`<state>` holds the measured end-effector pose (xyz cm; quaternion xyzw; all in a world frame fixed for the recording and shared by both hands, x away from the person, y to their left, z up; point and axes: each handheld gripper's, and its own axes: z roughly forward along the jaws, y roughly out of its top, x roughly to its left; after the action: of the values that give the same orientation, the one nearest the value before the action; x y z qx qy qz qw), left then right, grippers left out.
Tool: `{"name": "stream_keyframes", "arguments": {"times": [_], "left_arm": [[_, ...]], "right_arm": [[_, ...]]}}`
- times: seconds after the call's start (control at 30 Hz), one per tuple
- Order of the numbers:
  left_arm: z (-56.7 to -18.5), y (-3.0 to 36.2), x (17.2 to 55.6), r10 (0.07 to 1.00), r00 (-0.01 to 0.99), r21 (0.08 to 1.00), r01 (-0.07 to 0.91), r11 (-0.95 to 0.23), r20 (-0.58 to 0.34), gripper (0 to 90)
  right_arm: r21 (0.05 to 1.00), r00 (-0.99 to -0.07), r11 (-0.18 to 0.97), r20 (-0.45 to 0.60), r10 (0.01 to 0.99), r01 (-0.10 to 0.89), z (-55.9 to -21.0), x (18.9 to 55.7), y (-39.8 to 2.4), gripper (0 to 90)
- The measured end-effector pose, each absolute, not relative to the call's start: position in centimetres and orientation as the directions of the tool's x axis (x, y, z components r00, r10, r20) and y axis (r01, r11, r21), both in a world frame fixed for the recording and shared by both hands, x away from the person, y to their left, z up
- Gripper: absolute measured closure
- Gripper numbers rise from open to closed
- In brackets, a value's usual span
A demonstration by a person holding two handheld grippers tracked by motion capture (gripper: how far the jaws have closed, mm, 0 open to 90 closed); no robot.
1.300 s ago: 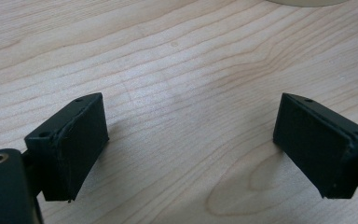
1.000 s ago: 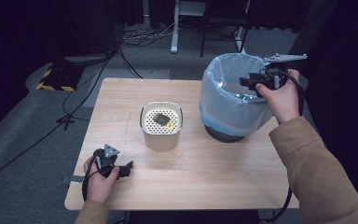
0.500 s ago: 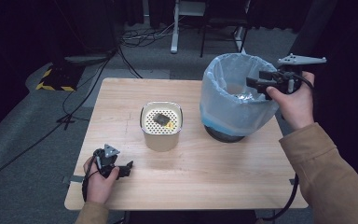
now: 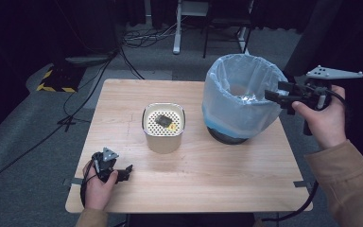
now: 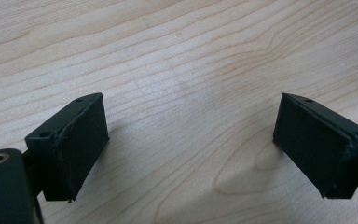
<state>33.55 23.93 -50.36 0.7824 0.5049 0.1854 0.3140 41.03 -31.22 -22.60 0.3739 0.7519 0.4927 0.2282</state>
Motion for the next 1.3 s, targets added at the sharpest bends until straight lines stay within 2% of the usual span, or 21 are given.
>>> {"name": "stream_keyframes", "arguments": {"times": [0.23,0.53,1.3], "left_arm": [[-50.4,24.4,33.1,0.907,0.419,0.678,0.675,-0.289,-0.031,10.4],[-50.4,24.6,33.0,0.909,0.416,0.678,0.676,-0.288,-0.029,10.3],[-50.4,24.6,33.1,0.906,0.421,0.677,0.676,-0.291,-0.03,9.6]], "right_arm": [[0.908,-0.629,0.234,0.04,0.777,0.347,-24.0,39.8,-32.9,28.6],[0.885,-0.622,0.266,0.033,0.782,0.381,-27.9,38.9,-34.7,24.7],[0.764,-0.608,0.363,0.049,0.792,0.534,-37.7,37.6,-36.0,24.1]]}}
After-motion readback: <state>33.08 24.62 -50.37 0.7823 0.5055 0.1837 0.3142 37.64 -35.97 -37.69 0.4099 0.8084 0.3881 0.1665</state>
